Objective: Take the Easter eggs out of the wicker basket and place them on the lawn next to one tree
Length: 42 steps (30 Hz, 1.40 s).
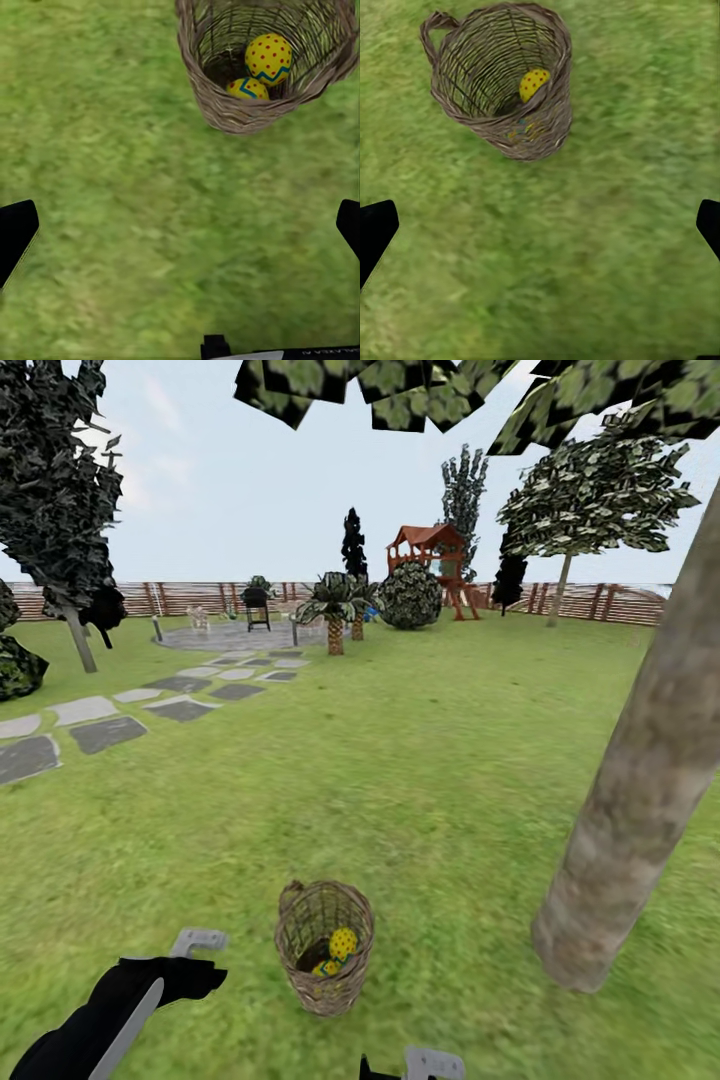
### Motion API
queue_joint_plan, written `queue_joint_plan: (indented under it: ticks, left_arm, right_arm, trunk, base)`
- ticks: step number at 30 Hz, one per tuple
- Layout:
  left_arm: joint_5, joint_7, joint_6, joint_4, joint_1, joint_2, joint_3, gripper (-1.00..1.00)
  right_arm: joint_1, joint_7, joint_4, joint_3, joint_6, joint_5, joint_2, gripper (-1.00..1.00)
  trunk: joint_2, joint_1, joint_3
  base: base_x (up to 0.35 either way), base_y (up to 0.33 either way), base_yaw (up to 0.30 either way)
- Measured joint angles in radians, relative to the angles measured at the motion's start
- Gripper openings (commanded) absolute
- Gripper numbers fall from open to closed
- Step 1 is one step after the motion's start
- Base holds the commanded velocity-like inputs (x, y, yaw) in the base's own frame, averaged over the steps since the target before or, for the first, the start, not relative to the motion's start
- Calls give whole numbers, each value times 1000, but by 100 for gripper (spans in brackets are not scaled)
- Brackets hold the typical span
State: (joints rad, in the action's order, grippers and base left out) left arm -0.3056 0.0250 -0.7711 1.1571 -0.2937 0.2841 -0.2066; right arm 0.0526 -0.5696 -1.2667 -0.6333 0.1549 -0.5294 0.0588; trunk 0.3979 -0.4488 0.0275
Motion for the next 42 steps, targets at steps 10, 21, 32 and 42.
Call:
queue_joint_plan:
  ticks: [10, 21, 32, 42]
  left_arm:
    - [1, 0, 0, 0, 0, 0, 0, 100]
    - [2, -1, 0, 0, 0, 0, 0, 100]
    - [2, -1, 0, 0, -1, 0, 0, 100]
    - [2, -1, -1, -1, -1, 0, 0, 100]
  right_arm:
    - [0, 44, 0, 4, 0, -1, -1, 100]
    - [0, 84, 0, 11, 1, 1, -2, 100]
    - [0, 85, -1, 14, 1, 1, -12, 100]
    - [0, 84, -2, 14, 1, 0, -22, 100]
  trunk:
    - [0, 0, -10]
    - [1, -1, -22]
    - [2, -1, -35]
    - [2, -1, -47]
  base:
    - [284, 133, -186]
    - [161, 55, -212]
    - [10, 7, -213]
    - [8, 123, -213]
